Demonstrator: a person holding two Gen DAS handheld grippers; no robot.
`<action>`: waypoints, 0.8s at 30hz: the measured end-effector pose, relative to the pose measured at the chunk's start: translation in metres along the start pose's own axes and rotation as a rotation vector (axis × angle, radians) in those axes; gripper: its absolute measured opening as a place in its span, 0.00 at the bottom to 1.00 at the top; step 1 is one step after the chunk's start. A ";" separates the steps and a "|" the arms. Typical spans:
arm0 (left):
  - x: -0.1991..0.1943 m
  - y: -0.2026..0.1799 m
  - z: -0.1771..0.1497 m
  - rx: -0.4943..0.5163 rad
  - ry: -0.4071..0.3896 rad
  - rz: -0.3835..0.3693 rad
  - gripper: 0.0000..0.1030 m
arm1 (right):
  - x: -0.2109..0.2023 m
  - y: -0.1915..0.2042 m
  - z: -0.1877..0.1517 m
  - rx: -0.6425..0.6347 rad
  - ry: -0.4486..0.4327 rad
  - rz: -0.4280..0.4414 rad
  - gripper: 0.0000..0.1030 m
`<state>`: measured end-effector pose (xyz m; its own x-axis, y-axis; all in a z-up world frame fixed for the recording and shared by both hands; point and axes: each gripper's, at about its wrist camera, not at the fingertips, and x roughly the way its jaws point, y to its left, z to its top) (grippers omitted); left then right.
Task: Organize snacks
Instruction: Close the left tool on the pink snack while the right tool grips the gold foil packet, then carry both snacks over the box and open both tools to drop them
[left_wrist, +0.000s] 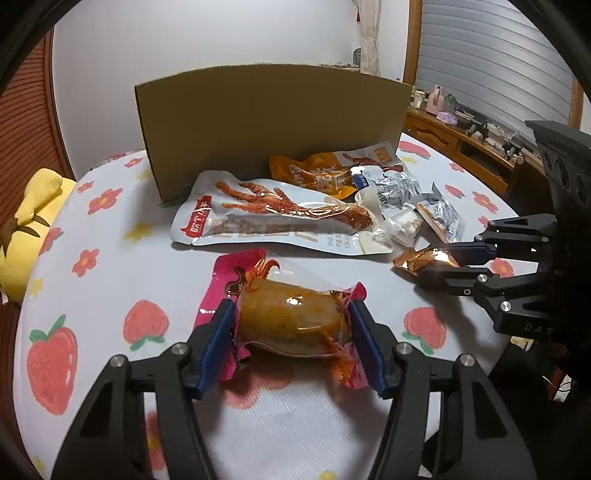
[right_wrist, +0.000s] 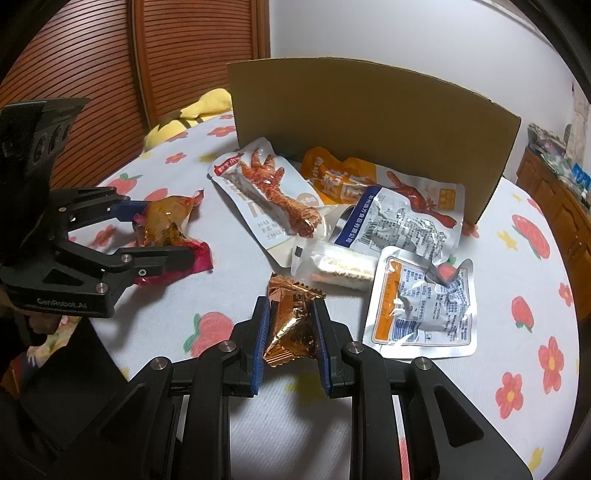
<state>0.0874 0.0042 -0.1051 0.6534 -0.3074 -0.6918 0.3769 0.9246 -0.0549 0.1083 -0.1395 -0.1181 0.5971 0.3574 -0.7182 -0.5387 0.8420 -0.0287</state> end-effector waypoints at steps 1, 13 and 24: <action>-0.002 -0.001 0.000 0.002 -0.006 0.001 0.59 | -0.001 -0.001 0.000 0.000 -0.001 0.001 0.20; -0.027 0.000 0.014 -0.018 -0.069 -0.012 0.59 | -0.010 -0.002 0.005 0.000 -0.029 0.006 0.20; -0.043 -0.004 0.032 -0.016 -0.122 -0.013 0.59 | -0.028 -0.006 0.013 0.005 -0.077 0.000 0.20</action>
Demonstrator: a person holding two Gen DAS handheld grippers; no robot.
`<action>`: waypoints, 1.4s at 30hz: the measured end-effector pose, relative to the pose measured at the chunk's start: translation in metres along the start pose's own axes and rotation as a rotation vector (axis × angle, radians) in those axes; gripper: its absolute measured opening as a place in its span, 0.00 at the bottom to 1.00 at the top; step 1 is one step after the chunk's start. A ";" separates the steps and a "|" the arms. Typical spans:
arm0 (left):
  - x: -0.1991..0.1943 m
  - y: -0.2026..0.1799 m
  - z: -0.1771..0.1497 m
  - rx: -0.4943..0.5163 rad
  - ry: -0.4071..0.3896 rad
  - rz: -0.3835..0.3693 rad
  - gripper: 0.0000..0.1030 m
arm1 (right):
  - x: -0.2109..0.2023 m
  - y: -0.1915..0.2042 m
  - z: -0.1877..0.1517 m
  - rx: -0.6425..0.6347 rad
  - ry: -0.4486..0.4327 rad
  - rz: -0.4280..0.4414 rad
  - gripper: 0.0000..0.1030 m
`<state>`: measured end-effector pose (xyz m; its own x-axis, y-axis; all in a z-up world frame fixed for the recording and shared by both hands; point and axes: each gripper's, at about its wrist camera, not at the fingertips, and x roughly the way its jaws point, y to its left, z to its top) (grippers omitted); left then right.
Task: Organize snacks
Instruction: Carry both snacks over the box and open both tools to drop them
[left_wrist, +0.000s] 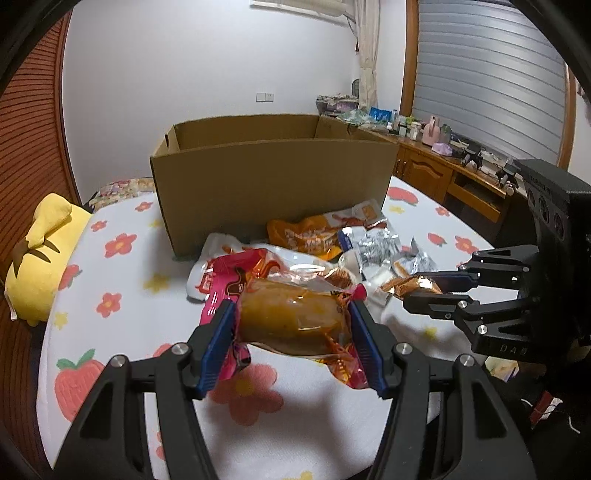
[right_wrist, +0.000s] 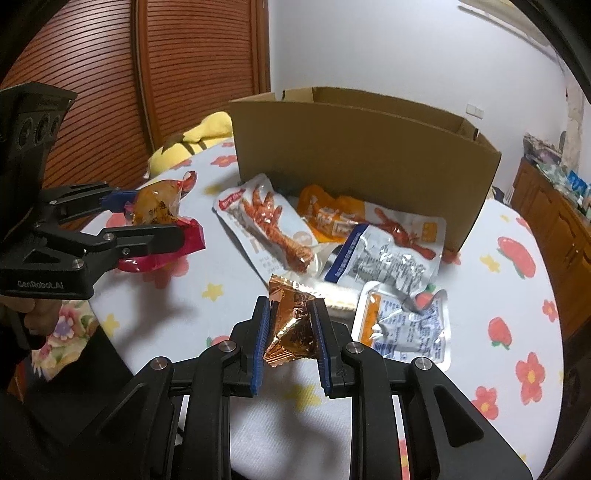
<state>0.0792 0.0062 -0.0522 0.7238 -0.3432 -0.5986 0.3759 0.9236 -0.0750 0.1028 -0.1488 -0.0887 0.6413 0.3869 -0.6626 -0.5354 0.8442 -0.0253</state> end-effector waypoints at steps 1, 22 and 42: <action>-0.001 0.000 0.002 0.001 -0.006 0.000 0.59 | -0.002 0.000 0.001 -0.001 -0.005 0.000 0.20; 0.003 -0.001 0.095 0.067 -0.117 0.007 0.59 | -0.022 -0.036 0.080 -0.056 -0.140 -0.063 0.20; 0.077 0.020 0.170 0.083 -0.068 0.035 0.60 | 0.030 -0.121 0.148 0.040 -0.104 -0.023 0.21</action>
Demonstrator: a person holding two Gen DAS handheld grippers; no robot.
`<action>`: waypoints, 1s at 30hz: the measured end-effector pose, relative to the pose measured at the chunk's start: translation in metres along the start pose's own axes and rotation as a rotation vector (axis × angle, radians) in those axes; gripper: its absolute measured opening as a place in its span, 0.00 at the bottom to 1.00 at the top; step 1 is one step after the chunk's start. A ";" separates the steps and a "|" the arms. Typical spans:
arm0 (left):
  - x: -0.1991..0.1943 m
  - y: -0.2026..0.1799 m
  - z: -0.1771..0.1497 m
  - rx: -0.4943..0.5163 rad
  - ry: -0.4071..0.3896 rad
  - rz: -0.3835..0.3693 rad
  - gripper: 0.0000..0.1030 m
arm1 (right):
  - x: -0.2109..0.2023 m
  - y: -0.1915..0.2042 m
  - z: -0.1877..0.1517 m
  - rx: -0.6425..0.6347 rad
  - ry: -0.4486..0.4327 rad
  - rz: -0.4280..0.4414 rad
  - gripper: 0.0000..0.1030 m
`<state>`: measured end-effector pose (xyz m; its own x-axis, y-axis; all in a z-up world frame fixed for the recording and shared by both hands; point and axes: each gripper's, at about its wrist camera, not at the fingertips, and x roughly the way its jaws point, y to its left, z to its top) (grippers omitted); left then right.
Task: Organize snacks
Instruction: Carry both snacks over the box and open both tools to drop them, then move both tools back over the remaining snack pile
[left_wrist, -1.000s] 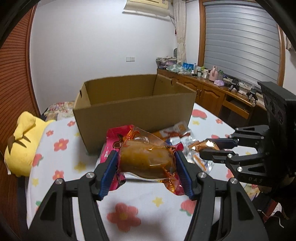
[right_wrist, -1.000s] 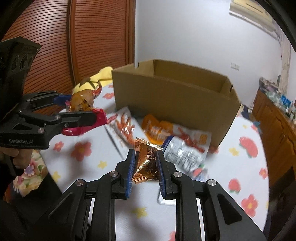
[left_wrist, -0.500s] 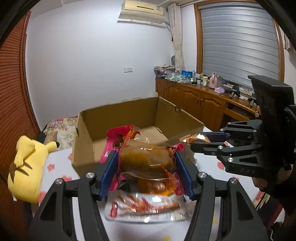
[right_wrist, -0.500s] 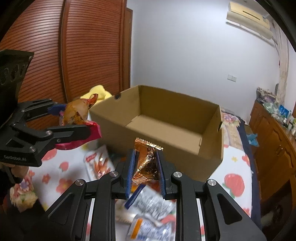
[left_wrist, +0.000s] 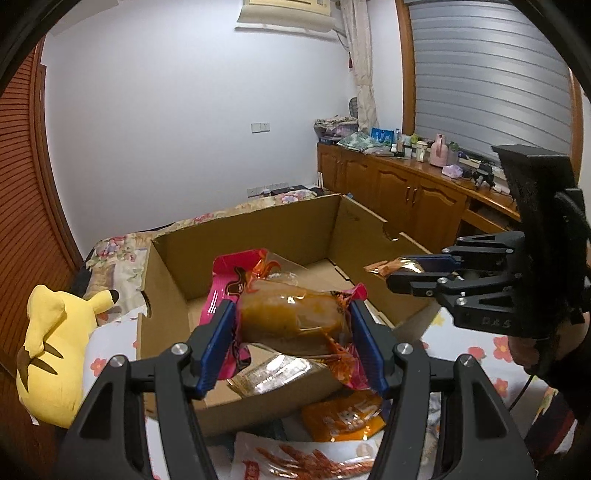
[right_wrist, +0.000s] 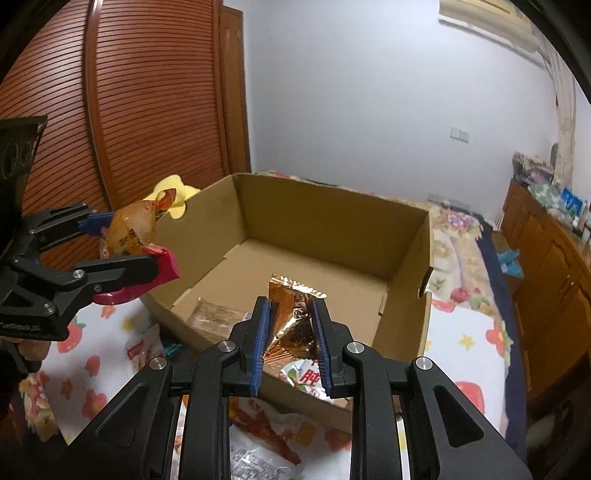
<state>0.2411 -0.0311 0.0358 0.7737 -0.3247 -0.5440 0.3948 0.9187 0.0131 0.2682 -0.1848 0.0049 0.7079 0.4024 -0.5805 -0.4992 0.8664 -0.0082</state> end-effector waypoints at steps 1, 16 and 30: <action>0.005 0.001 0.001 -0.001 0.008 0.002 0.60 | 0.001 -0.001 0.000 0.000 0.003 0.000 0.21; 0.035 0.007 0.004 -0.010 0.038 0.007 0.62 | 0.010 -0.012 0.002 0.019 0.027 -0.011 0.27; 0.040 0.004 -0.003 -0.003 0.030 0.037 0.63 | -0.017 -0.011 -0.004 0.022 -0.005 -0.034 0.29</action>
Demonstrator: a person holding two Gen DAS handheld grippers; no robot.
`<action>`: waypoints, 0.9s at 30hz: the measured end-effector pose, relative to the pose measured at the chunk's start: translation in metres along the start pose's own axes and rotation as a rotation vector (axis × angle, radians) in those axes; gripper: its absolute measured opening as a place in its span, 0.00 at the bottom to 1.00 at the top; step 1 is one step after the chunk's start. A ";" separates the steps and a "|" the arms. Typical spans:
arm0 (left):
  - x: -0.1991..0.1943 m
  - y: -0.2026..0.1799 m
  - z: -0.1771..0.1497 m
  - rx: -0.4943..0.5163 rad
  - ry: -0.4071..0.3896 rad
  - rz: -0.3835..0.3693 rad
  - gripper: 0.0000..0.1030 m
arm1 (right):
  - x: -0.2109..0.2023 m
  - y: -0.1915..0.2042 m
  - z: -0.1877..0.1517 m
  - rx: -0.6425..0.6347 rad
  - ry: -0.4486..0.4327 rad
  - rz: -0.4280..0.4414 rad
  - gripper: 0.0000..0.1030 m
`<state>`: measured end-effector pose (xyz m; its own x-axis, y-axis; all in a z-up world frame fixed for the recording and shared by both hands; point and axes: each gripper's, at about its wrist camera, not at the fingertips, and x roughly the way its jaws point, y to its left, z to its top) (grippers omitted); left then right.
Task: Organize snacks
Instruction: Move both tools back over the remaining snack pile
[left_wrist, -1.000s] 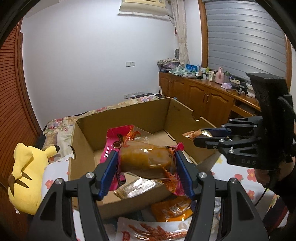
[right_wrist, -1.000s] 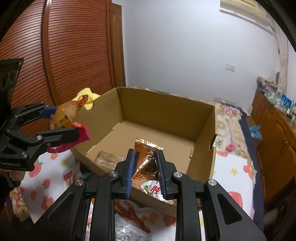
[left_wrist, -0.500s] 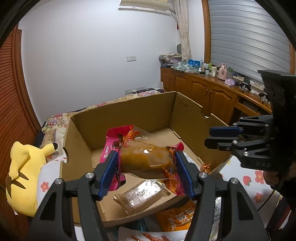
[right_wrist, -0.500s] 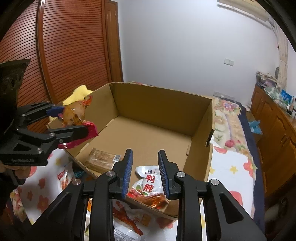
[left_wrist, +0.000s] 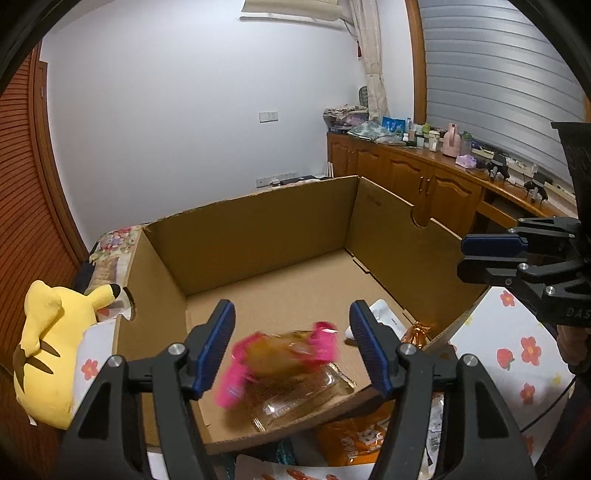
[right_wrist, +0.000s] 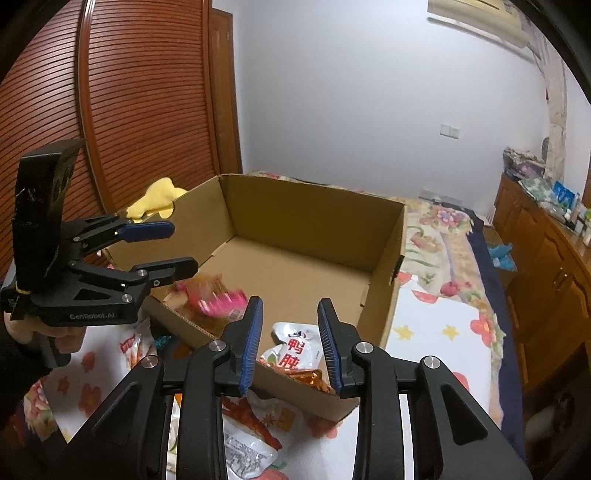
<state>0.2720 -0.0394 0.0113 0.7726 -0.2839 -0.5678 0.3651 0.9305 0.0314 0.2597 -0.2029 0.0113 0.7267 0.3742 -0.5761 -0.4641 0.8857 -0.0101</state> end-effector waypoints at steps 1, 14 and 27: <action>-0.002 -0.001 0.000 -0.002 -0.002 -0.002 0.63 | -0.002 0.000 -0.001 0.001 -0.001 -0.002 0.29; -0.059 -0.020 -0.028 -0.017 -0.035 -0.031 0.63 | -0.043 0.018 -0.030 0.027 -0.012 -0.024 0.42; -0.095 -0.036 -0.088 -0.033 -0.007 -0.030 0.65 | -0.054 0.032 -0.103 0.095 0.063 -0.047 0.56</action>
<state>0.1400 -0.0257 -0.0079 0.7653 -0.3131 -0.5624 0.3707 0.9287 -0.0126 0.1539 -0.2227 -0.0421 0.7118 0.3164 -0.6271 -0.3778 0.9251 0.0380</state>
